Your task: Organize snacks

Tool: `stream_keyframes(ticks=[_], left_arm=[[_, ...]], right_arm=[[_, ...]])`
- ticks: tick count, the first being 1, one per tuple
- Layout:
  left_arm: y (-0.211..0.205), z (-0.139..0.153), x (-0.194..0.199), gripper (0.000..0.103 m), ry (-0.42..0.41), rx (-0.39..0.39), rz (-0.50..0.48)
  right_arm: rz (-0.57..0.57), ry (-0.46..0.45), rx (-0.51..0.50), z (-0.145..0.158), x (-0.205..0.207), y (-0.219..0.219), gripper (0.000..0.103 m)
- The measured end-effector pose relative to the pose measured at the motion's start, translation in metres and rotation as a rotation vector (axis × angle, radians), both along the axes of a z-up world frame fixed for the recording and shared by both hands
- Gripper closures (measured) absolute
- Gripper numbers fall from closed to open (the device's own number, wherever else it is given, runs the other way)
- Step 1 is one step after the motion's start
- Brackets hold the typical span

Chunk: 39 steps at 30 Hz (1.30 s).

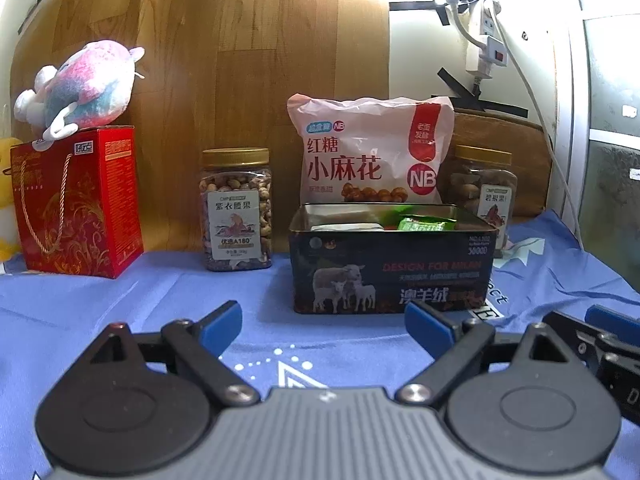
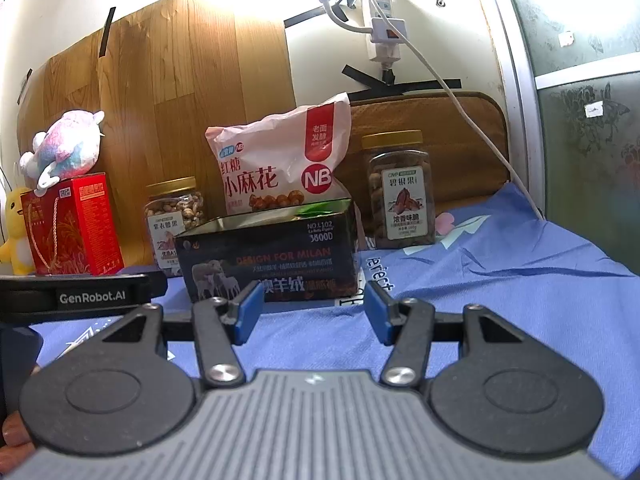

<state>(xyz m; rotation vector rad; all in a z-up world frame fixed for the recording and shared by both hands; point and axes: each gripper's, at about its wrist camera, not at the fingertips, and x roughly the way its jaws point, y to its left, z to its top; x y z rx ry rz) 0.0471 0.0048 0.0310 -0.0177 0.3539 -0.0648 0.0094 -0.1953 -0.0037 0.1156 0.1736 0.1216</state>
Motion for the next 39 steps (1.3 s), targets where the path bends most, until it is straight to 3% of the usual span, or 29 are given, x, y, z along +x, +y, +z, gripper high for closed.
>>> stream_keyframes(ticks=[11,20,25,31,39], left_arm=[[0.005,0.006,-0.001,0.003,-0.041,0.016,0.049],[0.021,0.005,0.018,0.002,-0.020,0.039,0.125],[0.016,-0.004,0.025,0.002,0.039,0.068,0.088],[0.009,-0.010,0.030,0.001,0.071,0.108,0.077],[0.009,-0.012,0.033,0.001,0.092,0.120,0.080]], right_arm=[[-0.009,-0.007,0.037,0.000,-0.002,-0.006,0.044],[0.052,-0.036,-0.065,0.023,0.024,0.020,0.044],[0.033,0.046,0.000,0.005,0.045,0.014,0.044],[0.035,0.071,0.136,0.003,0.046,-0.007,0.043],[0.052,0.073,0.144,0.002,0.045,-0.006,0.040]])
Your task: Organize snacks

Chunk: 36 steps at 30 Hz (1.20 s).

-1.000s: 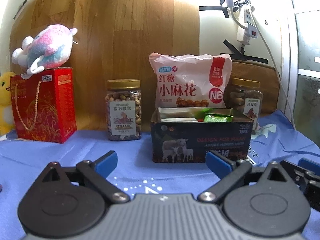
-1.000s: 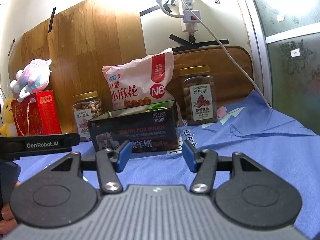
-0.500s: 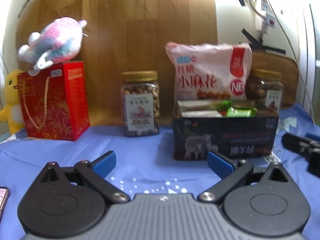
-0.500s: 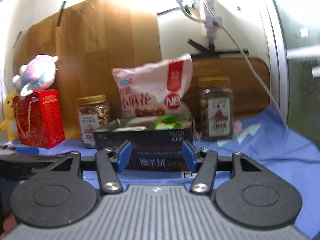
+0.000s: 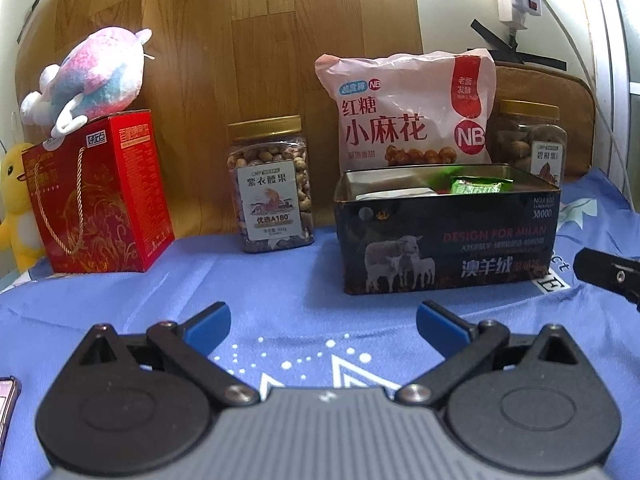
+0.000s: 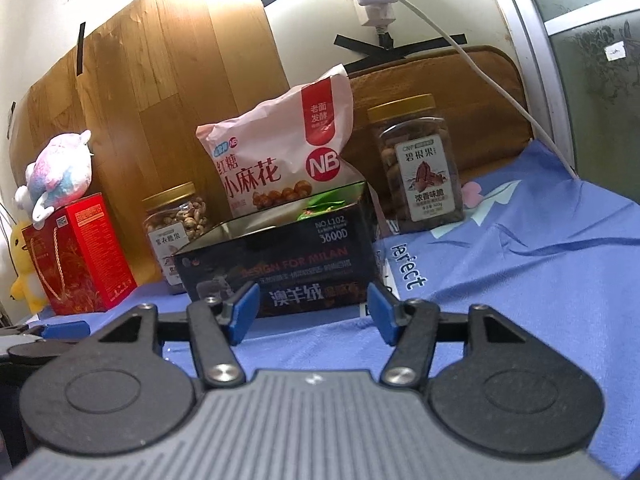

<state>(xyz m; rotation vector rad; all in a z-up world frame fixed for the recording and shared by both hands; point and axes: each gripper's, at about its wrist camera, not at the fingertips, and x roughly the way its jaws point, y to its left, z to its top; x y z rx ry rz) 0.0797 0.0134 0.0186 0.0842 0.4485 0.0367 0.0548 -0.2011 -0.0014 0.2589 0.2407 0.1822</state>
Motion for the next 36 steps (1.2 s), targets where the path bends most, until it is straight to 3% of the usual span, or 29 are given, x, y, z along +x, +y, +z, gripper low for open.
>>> stream_keyframes(ticks=[36], left_arm=[[-0.0006,-0.0029,0.0011,0.000,0.003,0.022,0.000]], right_arm=[[0.002,-0.066,-0.043,0.0024,-0.0085,0.0067,0.037]])
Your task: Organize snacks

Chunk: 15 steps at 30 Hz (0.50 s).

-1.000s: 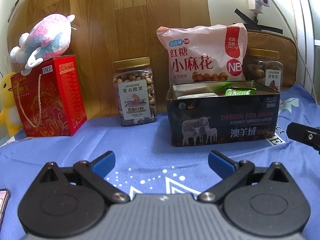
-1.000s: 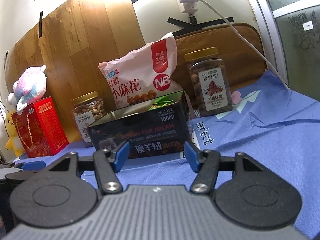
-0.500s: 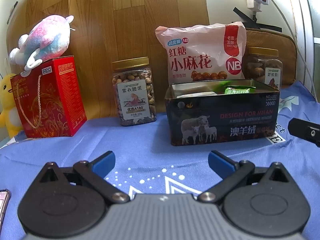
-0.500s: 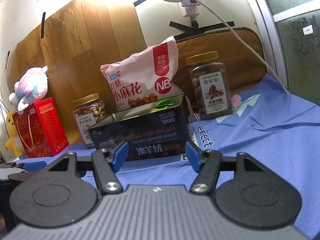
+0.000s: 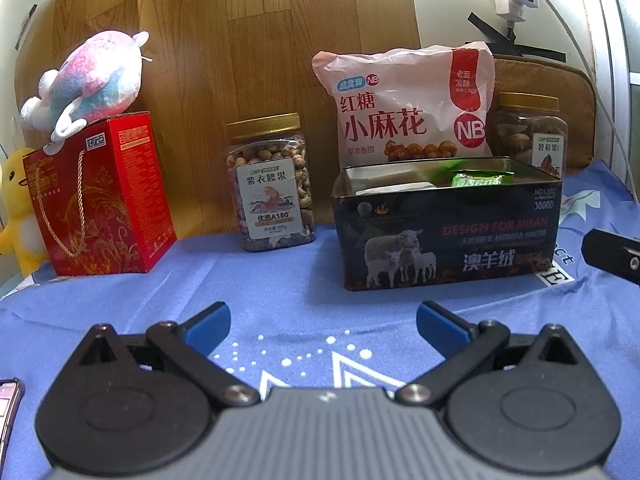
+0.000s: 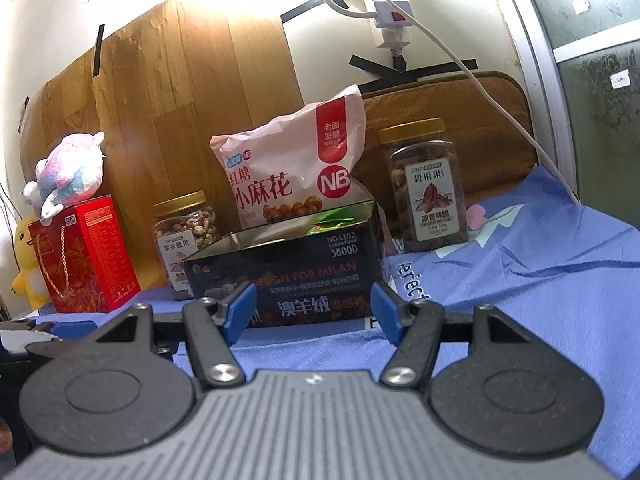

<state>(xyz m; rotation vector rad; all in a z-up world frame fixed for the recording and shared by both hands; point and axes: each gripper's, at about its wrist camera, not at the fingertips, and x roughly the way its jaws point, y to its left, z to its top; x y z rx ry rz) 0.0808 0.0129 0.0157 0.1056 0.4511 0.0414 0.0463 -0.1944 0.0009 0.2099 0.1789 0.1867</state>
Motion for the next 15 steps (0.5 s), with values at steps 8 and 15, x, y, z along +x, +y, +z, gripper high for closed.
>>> stream_keyframes(ticks=[8,15], left_arm=[[-0.0005,0.0000,0.0015,0.000,0.008,0.013,0.013],[-0.0015,-0.0011,0.0028,0.000,0.016,0.024,0.020]], right_arm=[[0.006,-0.038,0.004,0.0007,-0.0064,0.0003,0.036],[0.012,-0.049,-0.006,0.0012,-0.0075,0.0023,0.036]])
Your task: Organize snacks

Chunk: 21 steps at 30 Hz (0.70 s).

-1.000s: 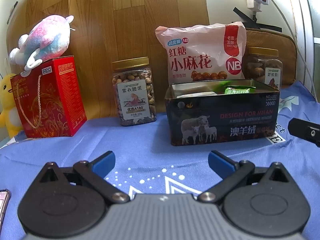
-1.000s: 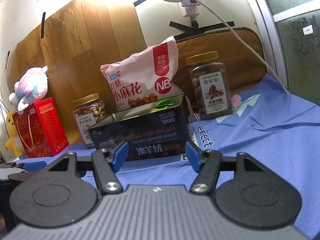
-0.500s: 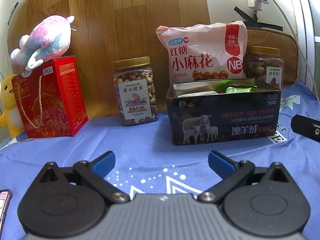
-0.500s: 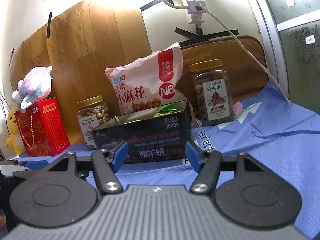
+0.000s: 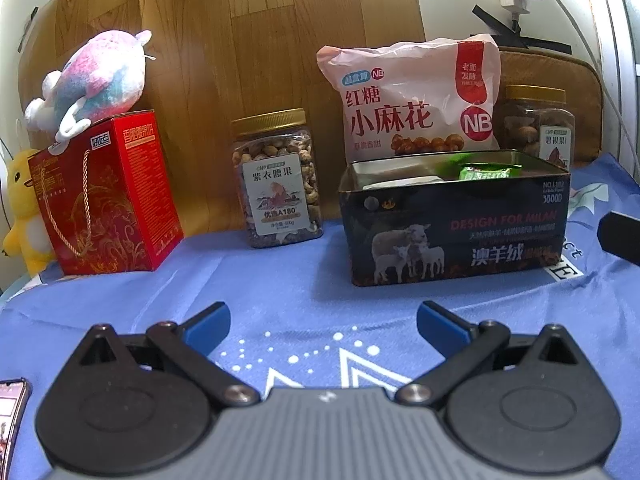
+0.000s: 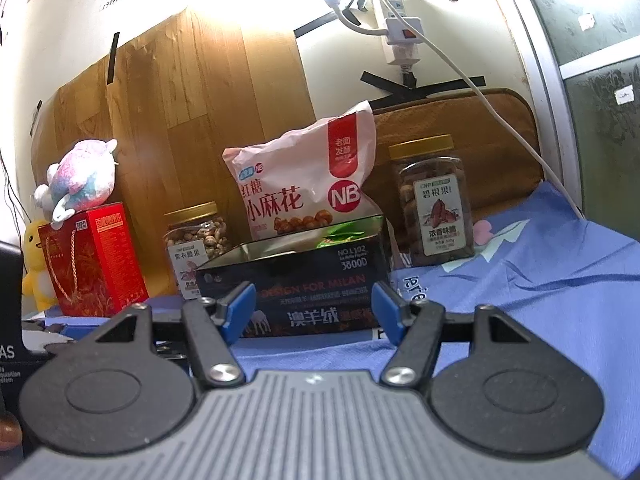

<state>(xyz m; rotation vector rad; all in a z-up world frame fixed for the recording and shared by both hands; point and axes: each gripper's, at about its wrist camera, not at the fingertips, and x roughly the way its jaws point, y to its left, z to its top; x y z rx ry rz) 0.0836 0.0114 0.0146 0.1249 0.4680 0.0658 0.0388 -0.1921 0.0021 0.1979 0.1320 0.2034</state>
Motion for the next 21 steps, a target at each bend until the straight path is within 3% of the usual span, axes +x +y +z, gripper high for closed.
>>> stream_keyframes(ticks=[21], left_arm=[[-0.0018,-0.0004,-0.0013,0.000,-0.001,0.016,0.007]], right_arm=[[-0.002,-0.004,0.006,0.0002,-0.0011,-0.0009,0.033]])
